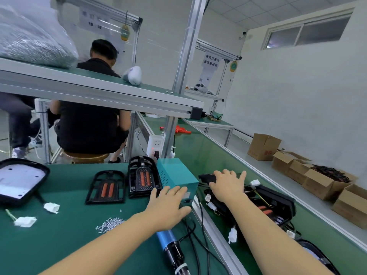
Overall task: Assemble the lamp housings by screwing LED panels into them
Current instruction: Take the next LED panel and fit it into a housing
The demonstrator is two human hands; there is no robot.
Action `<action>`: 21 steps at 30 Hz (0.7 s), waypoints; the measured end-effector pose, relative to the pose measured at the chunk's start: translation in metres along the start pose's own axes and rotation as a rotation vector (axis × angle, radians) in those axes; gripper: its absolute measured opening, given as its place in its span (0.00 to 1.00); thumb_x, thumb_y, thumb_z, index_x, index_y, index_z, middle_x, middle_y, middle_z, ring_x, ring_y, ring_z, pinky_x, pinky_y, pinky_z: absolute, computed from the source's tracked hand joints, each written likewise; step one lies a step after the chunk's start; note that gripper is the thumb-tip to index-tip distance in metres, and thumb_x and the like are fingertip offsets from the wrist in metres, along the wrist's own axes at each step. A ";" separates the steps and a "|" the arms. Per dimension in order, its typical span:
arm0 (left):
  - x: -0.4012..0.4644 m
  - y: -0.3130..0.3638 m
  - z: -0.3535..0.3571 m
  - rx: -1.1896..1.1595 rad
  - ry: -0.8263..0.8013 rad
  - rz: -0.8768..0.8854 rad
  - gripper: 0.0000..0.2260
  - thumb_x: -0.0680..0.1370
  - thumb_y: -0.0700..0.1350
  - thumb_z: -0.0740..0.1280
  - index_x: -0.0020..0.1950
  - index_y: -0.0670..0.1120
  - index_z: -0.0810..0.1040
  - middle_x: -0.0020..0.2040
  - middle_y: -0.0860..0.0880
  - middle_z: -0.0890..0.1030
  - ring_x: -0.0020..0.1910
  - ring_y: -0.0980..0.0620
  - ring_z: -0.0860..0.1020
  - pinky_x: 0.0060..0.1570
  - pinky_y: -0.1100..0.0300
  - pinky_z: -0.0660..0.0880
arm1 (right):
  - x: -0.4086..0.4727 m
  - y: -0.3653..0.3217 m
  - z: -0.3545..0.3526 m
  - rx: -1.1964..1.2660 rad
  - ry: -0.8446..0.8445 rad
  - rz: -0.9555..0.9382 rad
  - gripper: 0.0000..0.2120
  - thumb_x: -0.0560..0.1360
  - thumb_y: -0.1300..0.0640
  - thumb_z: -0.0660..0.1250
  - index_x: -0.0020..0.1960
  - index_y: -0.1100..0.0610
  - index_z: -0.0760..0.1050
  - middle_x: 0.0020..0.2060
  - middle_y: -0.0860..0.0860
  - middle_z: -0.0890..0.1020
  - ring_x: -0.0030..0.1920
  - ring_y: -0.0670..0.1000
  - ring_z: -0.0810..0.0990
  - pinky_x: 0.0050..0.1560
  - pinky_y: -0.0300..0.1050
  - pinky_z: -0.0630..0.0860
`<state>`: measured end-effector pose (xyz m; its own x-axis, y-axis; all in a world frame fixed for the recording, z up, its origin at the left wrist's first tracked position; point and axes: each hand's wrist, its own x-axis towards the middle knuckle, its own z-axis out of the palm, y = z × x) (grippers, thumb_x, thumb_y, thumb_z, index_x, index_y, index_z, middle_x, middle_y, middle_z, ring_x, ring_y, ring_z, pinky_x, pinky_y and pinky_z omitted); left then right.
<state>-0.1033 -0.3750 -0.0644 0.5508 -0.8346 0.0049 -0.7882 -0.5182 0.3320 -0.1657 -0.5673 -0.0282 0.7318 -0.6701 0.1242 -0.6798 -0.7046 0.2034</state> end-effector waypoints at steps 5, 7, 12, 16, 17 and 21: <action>-0.035 -0.041 -0.006 -0.045 0.025 -0.077 0.27 0.82 0.57 0.52 0.78 0.54 0.48 0.78 0.55 0.50 0.77 0.52 0.45 0.73 0.45 0.40 | 0.001 -0.007 -0.004 -0.015 -0.023 -0.033 0.20 0.81 0.49 0.55 0.72 0.49 0.65 0.70 0.51 0.70 0.71 0.57 0.66 0.72 0.69 0.43; -0.045 -0.054 -0.010 -0.042 0.027 -0.105 0.26 0.82 0.57 0.52 0.78 0.54 0.49 0.78 0.55 0.51 0.77 0.52 0.46 0.74 0.45 0.40 | 0.000 -0.012 -0.004 -0.020 -0.026 -0.048 0.21 0.80 0.51 0.56 0.72 0.49 0.65 0.70 0.51 0.70 0.71 0.57 0.66 0.72 0.70 0.42; -0.061 -0.077 -0.014 -0.050 0.038 -0.149 0.26 0.81 0.57 0.53 0.78 0.53 0.51 0.78 0.55 0.54 0.77 0.53 0.48 0.74 0.46 0.43 | -0.002 -0.022 -0.005 -0.010 -0.107 -0.030 0.17 0.78 0.57 0.57 0.66 0.52 0.69 0.60 0.51 0.78 0.67 0.56 0.71 0.72 0.70 0.41; -0.068 -0.089 -0.014 -0.059 0.053 -0.171 0.26 0.81 0.56 0.54 0.78 0.52 0.52 0.78 0.55 0.55 0.76 0.54 0.50 0.74 0.46 0.44 | -0.007 -0.033 -0.005 0.011 -0.040 -0.032 0.19 0.78 0.58 0.55 0.68 0.51 0.68 0.65 0.51 0.75 0.68 0.55 0.69 0.72 0.70 0.42; -0.070 -0.090 -0.013 -0.056 0.056 -0.177 0.26 0.81 0.56 0.54 0.78 0.52 0.52 0.78 0.55 0.55 0.76 0.54 0.50 0.74 0.46 0.44 | -0.010 -0.040 -0.006 0.039 -0.016 -0.058 0.20 0.78 0.58 0.55 0.70 0.51 0.66 0.67 0.50 0.74 0.69 0.55 0.68 0.72 0.70 0.42; -0.074 -0.095 -0.008 -0.036 0.047 -0.201 0.27 0.81 0.57 0.54 0.78 0.53 0.51 0.78 0.55 0.53 0.76 0.53 0.49 0.74 0.46 0.44 | -0.028 -0.081 -0.010 0.168 0.036 -0.201 0.22 0.81 0.53 0.53 0.75 0.49 0.60 0.72 0.49 0.68 0.72 0.52 0.64 0.72 0.70 0.41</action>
<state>-0.0670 -0.2622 -0.0890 0.7092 -0.7047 -0.0208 -0.6510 -0.6658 0.3646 -0.1308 -0.4888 -0.0390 0.8521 -0.5064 0.1323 -0.5172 -0.8535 0.0641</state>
